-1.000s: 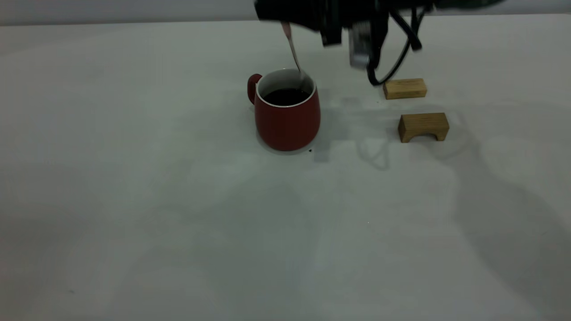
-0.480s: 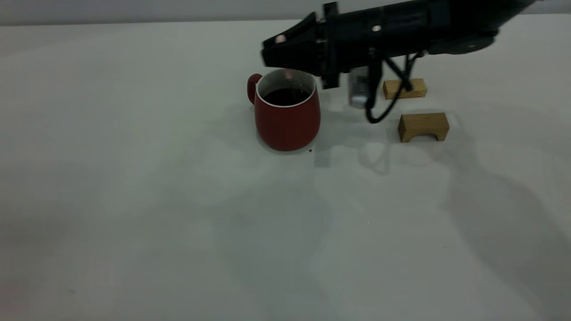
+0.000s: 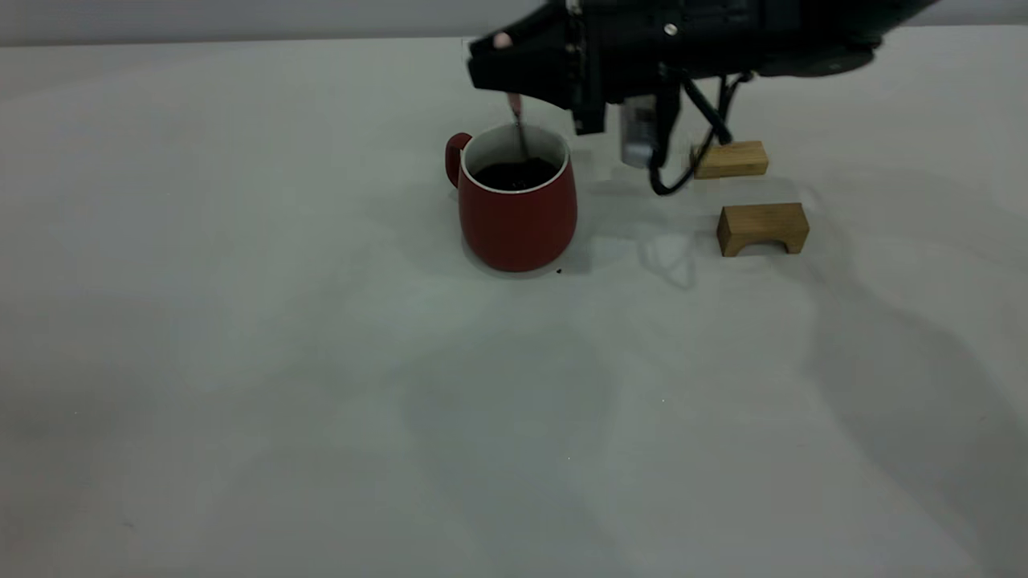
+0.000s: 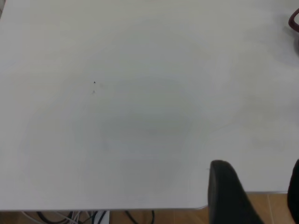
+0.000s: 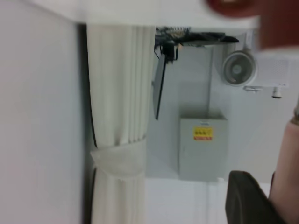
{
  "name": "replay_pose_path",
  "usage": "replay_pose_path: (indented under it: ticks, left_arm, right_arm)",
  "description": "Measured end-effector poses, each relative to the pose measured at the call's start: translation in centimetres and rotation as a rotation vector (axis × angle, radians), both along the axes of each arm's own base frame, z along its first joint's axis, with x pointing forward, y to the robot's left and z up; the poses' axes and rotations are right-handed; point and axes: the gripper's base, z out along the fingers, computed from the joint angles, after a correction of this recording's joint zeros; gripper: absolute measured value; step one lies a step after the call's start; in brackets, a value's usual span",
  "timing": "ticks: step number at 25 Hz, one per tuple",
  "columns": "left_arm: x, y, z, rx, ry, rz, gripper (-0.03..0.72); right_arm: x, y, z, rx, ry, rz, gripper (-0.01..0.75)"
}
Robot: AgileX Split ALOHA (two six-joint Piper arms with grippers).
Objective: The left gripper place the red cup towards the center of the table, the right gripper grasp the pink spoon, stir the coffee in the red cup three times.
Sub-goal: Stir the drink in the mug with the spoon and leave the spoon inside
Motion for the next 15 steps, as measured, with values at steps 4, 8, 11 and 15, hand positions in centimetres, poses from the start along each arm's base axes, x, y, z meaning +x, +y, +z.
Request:
replay_pose_path:
  ticks: [4,8,11,15]
  left_arm:
    - [0.0,0.0,0.0,0.001,0.000,-0.001,0.392]
    - [0.0,0.0,0.0,0.001,0.000,-0.001,0.392]
    - [0.0,0.0,0.0,0.001,0.000,-0.001,0.392]
    - [0.0,0.0,0.0,0.001,0.000,-0.001,0.392]
  right_arm:
    - [-1.1,0.3,-0.1,-0.008,0.035,0.011,0.119]
    - [-1.3,2.4,-0.1,-0.004,0.007,0.055,0.119]
    - [-0.3,2.7,0.5,0.008,-0.041,0.058,0.119]
    - [0.1,0.9,0.6,0.006,-0.030,0.020,0.119]
